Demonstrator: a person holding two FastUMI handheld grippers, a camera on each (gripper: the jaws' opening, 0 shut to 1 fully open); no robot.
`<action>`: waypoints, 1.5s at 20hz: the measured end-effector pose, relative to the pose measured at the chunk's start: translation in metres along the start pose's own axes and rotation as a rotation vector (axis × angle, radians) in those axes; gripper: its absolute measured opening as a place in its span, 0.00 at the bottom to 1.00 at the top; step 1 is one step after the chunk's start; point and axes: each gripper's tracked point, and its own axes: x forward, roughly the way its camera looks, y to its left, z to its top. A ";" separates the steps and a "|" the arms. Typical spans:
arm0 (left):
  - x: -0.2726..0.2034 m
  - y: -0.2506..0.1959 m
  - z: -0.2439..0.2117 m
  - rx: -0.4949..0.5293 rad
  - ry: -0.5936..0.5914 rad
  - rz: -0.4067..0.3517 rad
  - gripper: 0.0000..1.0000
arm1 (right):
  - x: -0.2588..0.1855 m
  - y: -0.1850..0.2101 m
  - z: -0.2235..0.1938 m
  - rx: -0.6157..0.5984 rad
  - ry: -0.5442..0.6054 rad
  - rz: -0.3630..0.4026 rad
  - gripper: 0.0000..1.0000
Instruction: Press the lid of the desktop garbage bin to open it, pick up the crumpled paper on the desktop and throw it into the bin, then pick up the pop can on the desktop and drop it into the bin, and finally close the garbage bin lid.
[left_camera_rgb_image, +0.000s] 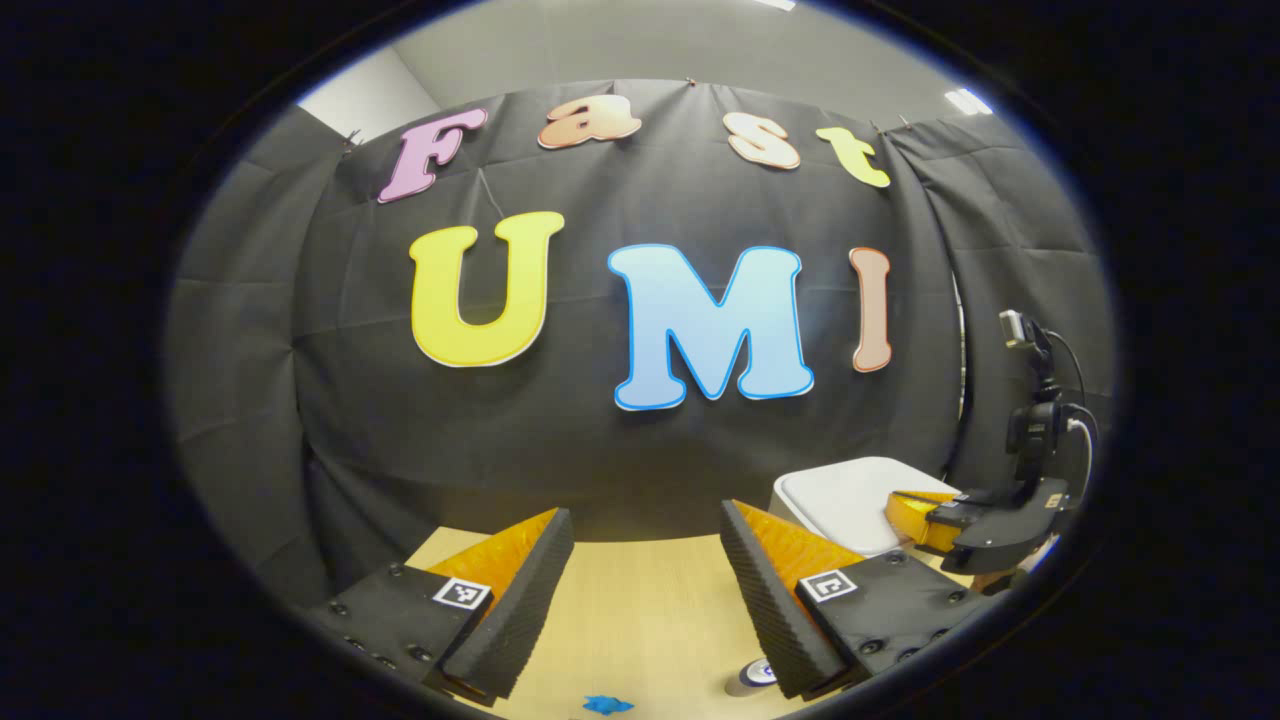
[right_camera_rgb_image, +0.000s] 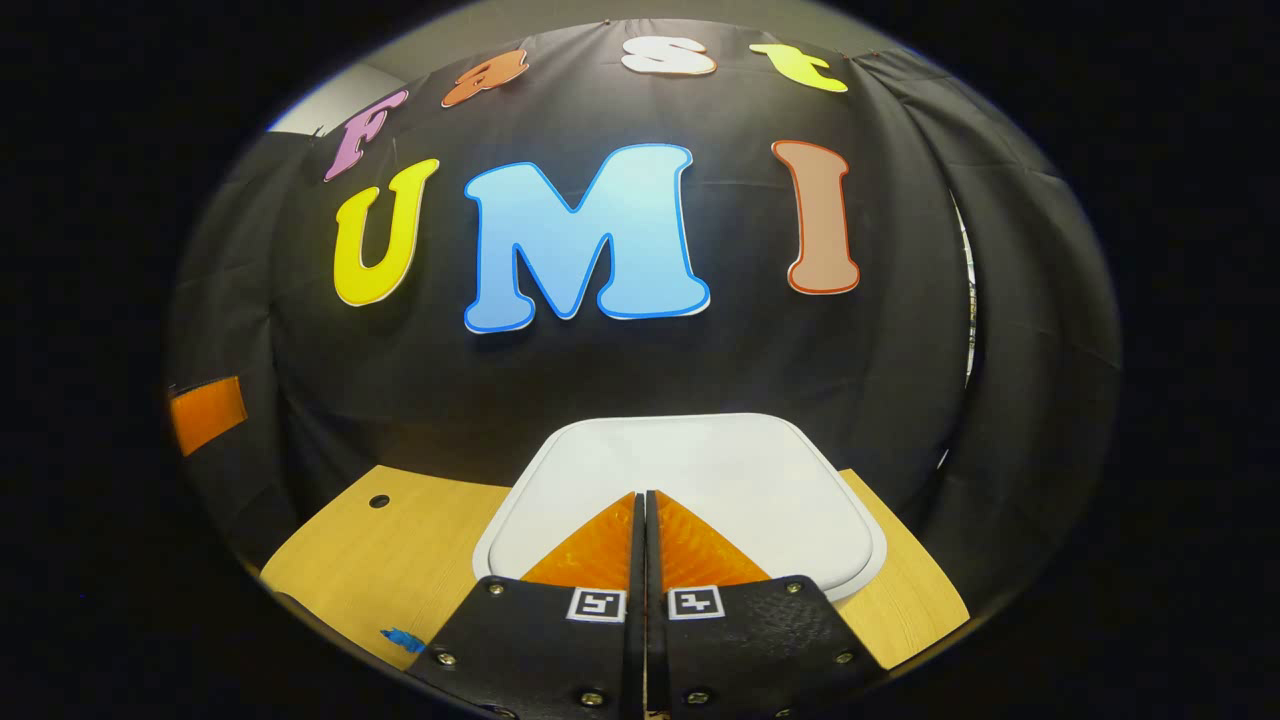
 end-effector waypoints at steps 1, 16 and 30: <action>-0.001 -0.001 0.000 -0.002 0.000 -0.001 1.00 | 0.000 0.000 -0.001 0.025 0.002 0.007 0.01; 0.004 0.003 0.003 0.018 -0.017 0.001 0.93 | -0.013 -0.001 0.046 -0.020 -0.131 -0.021 0.01; -0.008 0.040 -0.019 0.004 0.018 0.060 0.98 | -0.050 0.015 0.100 0.015 -0.289 -0.033 0.00</action>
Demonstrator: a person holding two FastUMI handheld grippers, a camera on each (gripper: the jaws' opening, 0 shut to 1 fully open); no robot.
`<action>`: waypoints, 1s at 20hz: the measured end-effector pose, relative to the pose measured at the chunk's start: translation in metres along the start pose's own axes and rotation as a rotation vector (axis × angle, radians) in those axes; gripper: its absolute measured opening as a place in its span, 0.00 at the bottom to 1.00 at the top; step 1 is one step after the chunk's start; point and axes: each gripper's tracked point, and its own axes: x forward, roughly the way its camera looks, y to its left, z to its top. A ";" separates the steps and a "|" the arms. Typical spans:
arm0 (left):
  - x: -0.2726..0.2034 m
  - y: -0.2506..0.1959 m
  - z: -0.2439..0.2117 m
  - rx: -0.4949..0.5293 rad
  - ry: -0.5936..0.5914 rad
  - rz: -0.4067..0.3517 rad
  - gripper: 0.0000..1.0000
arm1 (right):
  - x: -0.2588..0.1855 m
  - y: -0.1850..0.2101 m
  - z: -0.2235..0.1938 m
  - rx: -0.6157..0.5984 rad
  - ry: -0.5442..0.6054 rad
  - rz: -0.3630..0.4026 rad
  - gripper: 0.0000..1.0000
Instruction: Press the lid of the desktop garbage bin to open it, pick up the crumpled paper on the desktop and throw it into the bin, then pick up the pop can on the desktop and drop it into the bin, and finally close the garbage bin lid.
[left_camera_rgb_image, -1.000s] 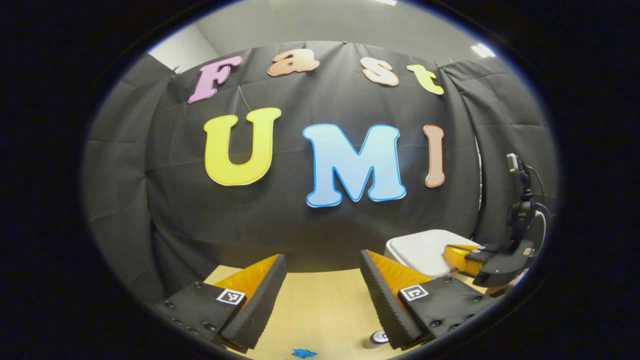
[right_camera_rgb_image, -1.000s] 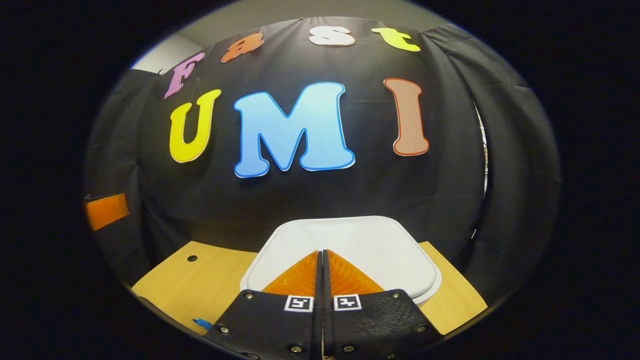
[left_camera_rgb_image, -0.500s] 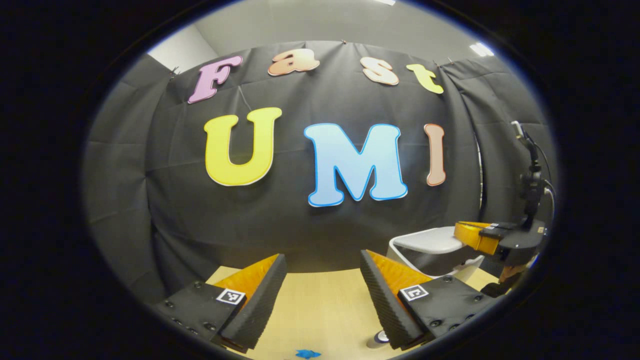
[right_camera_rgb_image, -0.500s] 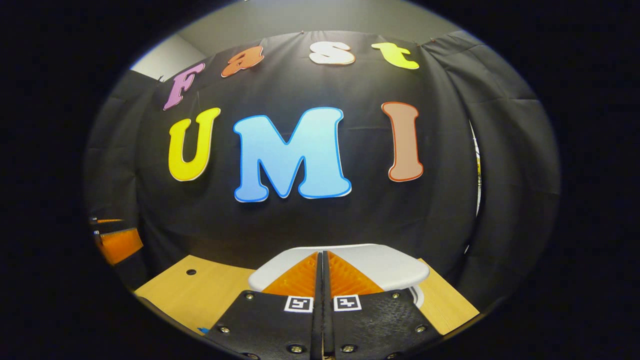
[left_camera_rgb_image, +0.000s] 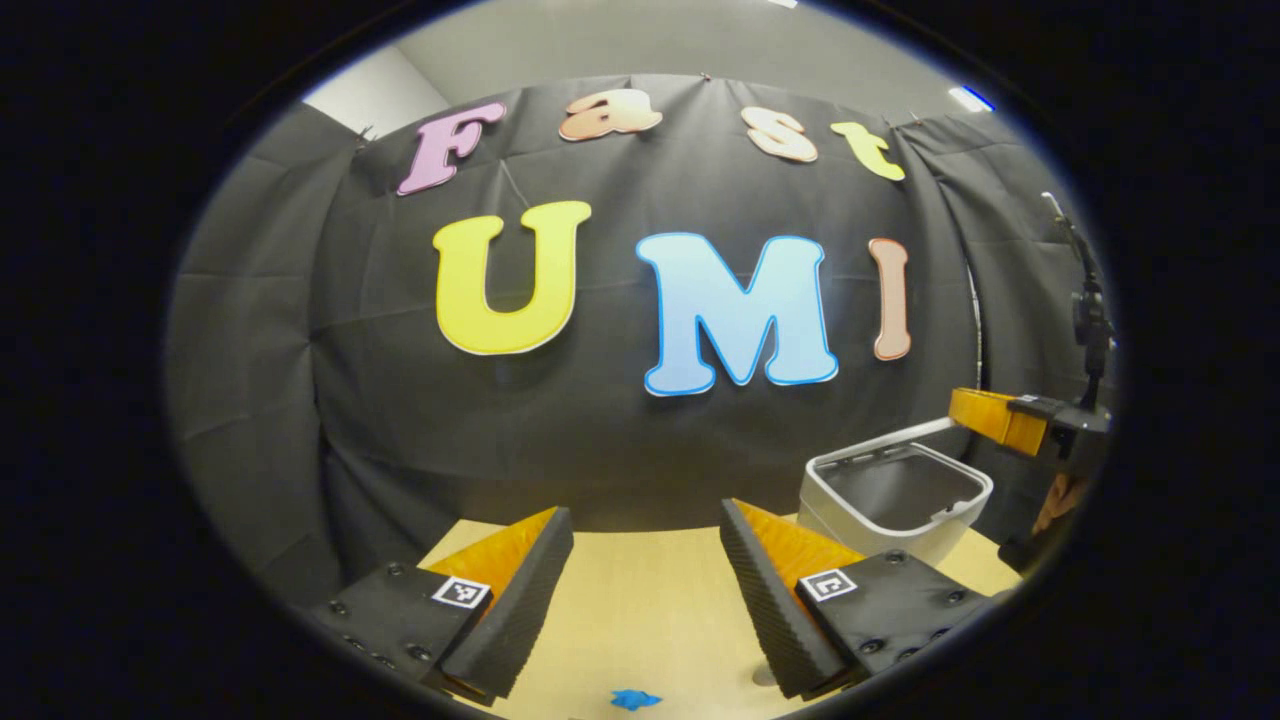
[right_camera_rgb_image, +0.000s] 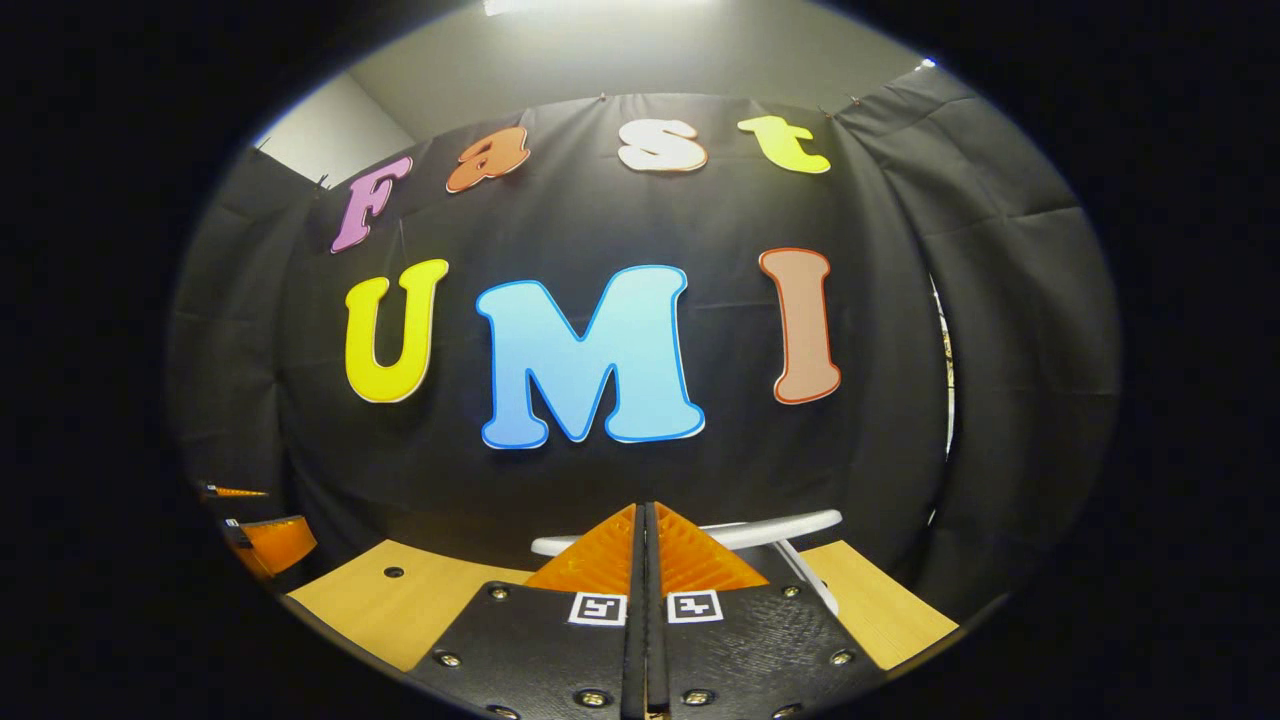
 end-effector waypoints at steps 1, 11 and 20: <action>-0.001 0.002 -0.002 -0.001 0.002 0.004 0.99 | 0.000 0.000 0.002 0.001 -0.006 0.000 0.00; -0.003 0.031 -0.030 -0.017 0.039 0.043 0.99 | -0.006 0.011 0.000 -0.007 0.011 0.020 0.01; -0.003 0.072 -0.090 -0.052 0.140 0.050 0.98 | -0.008 0.020 -0.007 -0.026 0.046 0.038 0.01</action>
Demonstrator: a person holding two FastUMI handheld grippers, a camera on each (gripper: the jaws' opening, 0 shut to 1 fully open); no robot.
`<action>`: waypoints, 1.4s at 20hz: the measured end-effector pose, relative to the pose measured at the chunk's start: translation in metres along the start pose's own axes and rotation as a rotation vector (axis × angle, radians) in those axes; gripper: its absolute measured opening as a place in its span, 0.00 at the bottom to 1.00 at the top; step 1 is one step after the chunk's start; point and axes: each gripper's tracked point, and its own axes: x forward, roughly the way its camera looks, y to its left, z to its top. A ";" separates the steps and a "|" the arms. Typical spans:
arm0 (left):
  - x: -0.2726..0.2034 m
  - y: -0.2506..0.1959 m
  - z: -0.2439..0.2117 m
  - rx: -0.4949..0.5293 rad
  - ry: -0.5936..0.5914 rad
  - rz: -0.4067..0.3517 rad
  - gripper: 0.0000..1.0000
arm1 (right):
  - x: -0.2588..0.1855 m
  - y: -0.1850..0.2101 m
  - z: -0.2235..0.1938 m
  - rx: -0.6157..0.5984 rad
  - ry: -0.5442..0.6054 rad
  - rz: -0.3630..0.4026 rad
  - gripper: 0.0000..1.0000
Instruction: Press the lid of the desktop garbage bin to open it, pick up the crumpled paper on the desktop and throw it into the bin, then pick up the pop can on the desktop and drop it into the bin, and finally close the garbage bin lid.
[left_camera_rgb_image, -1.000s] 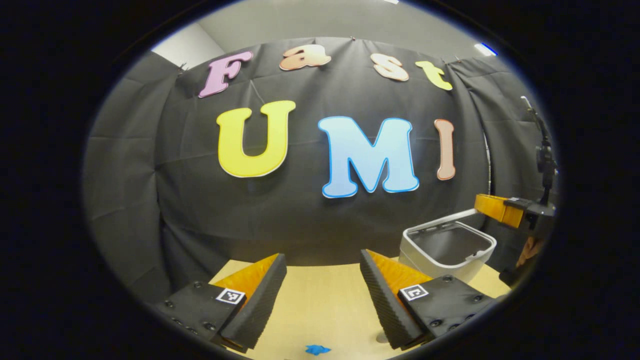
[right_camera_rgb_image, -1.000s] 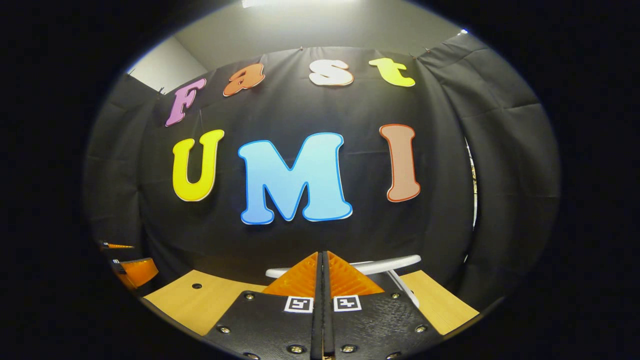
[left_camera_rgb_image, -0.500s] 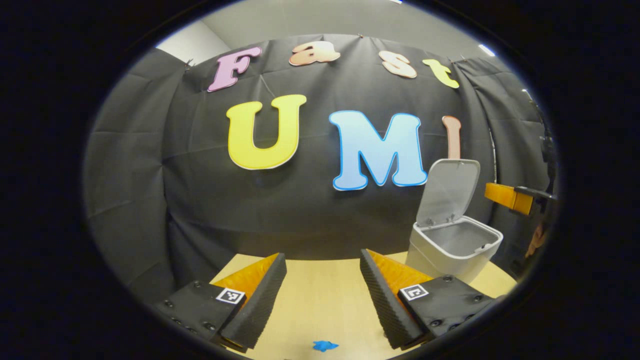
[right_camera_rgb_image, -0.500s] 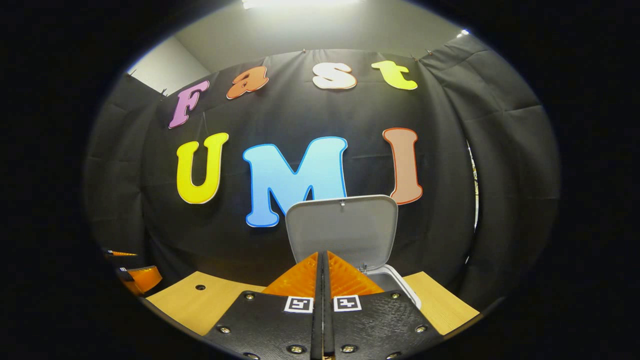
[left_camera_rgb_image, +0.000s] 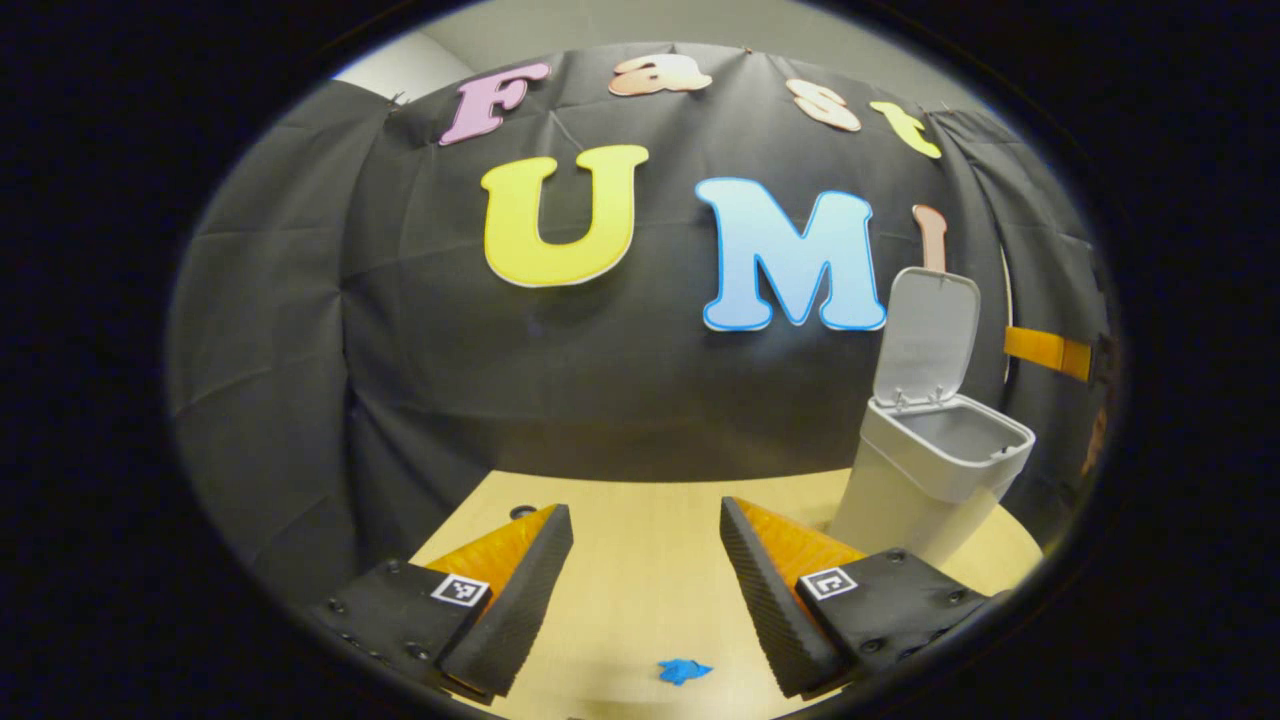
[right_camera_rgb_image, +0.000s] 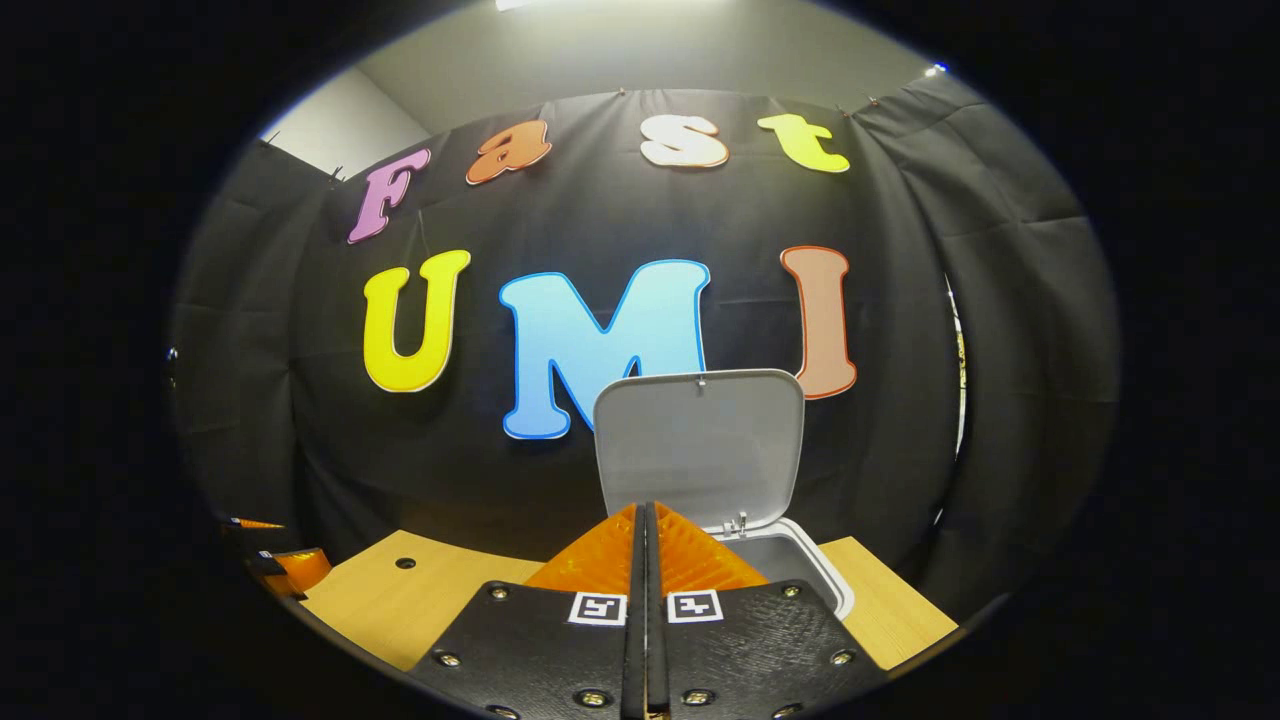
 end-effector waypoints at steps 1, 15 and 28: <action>0.000 0.003 -0.008 -0.010 0.010 -0.012 1.00 | 0.001 0.000 -0.002 0.000 0.004 0.000 0.01; 0.021 -0.006 -0.126 -0.015 0.254 -0.070 1.00 | 0.007 0.001 -0.017 -0.018 0.054 -0.011 0.01; 0.044 -0.030 -0.228 -0.004 0.448 -0.106 0.98 | 0.007 -0.025 -0.037 -0.046 0.121 -0.075 0.01</action>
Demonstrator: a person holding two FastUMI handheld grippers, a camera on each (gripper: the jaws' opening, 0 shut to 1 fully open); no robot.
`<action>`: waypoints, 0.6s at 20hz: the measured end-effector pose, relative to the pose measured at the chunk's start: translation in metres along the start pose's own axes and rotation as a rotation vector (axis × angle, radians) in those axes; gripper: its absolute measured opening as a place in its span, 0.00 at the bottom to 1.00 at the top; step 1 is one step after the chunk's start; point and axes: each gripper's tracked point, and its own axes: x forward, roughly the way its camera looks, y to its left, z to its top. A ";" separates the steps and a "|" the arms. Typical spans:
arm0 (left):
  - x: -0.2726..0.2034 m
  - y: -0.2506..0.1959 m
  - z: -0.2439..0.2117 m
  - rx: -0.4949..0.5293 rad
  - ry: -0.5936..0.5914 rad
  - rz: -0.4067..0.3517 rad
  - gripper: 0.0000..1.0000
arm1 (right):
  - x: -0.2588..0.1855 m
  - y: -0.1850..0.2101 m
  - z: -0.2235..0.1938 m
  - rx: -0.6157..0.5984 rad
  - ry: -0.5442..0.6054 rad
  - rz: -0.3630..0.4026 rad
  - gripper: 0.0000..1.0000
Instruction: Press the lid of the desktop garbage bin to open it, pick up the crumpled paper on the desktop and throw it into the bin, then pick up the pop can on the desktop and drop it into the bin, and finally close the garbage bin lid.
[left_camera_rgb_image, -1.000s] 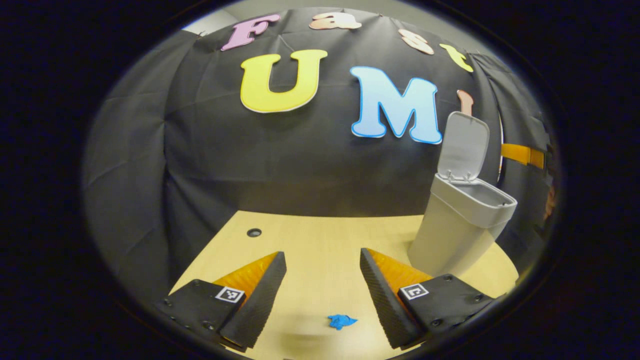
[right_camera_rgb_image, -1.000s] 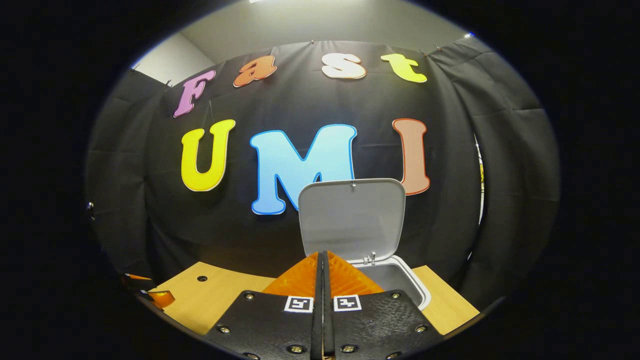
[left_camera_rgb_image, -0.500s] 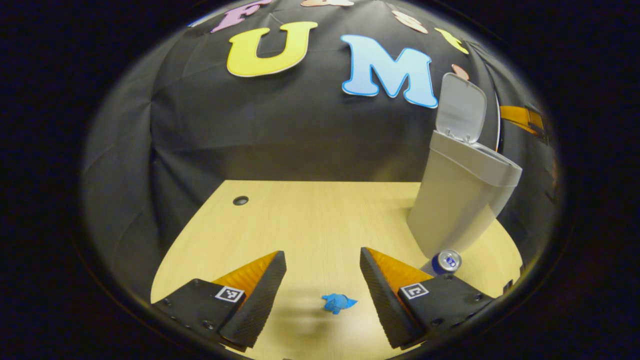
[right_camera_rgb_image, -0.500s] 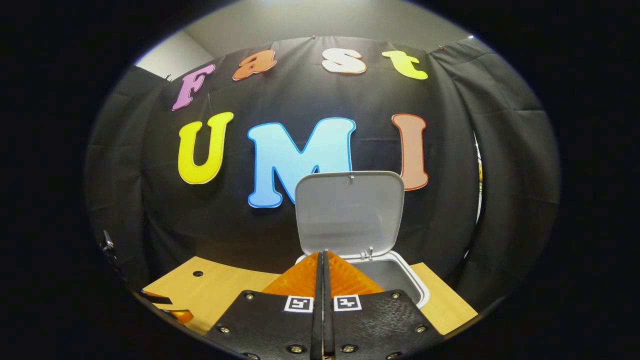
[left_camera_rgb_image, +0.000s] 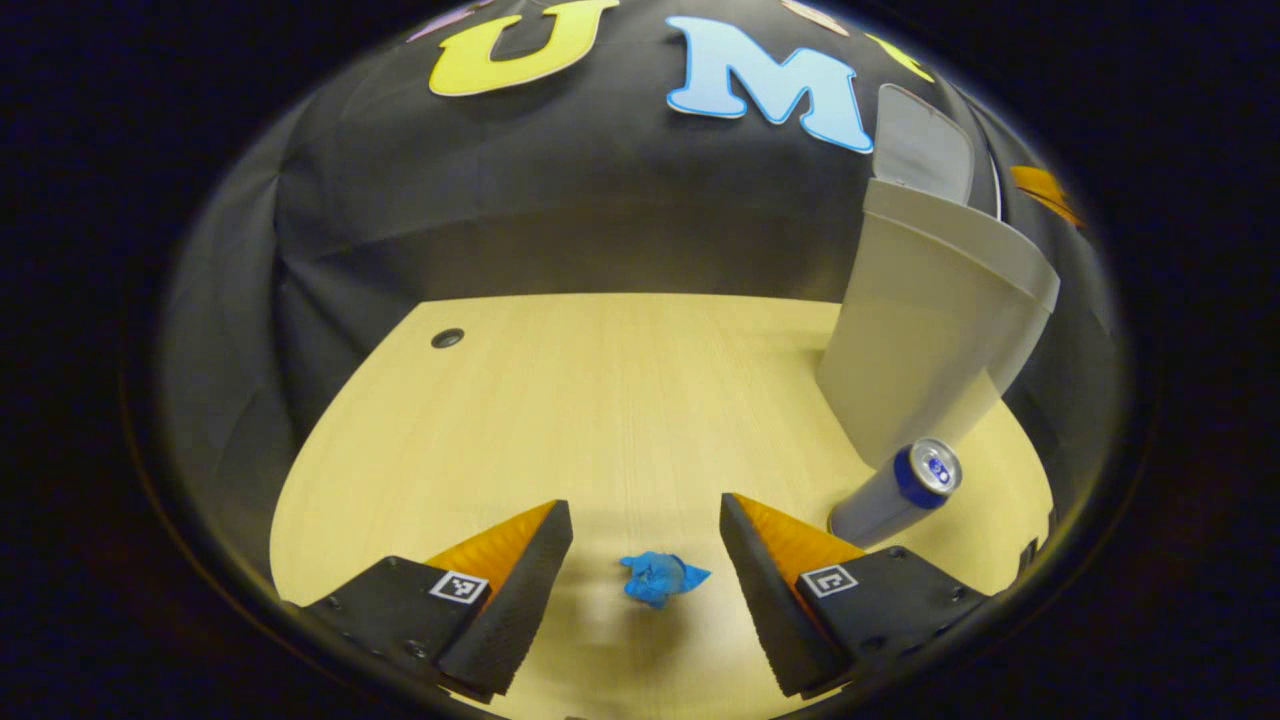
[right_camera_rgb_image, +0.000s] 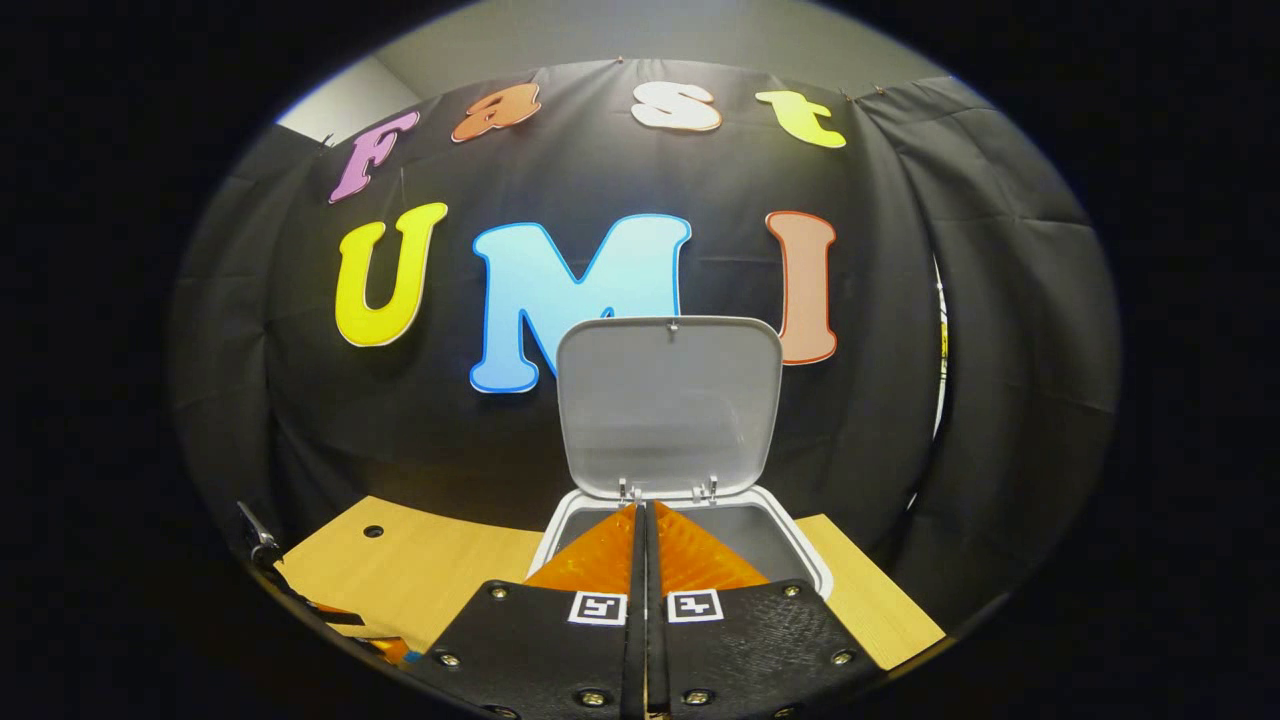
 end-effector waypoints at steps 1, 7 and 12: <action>0.005 -0.001 -0.004 0.000 0.011 -0.003 0.98 | 0.000 -0.001 -0.002 -0.004 0.005 -0.004 0.01; 0.023 0.000 -0.031 -0.010 0.073 -0.001 0.95 | 0.001 -0.007 -0.009 -0.023 0.029 -0.024 0.01; 0.039 0.002 -0.048 -0.012 0.126 -0.003 0.97 | 0.002 -0.014 -0.015 -0.030 0.052 -0.047 0.01</action>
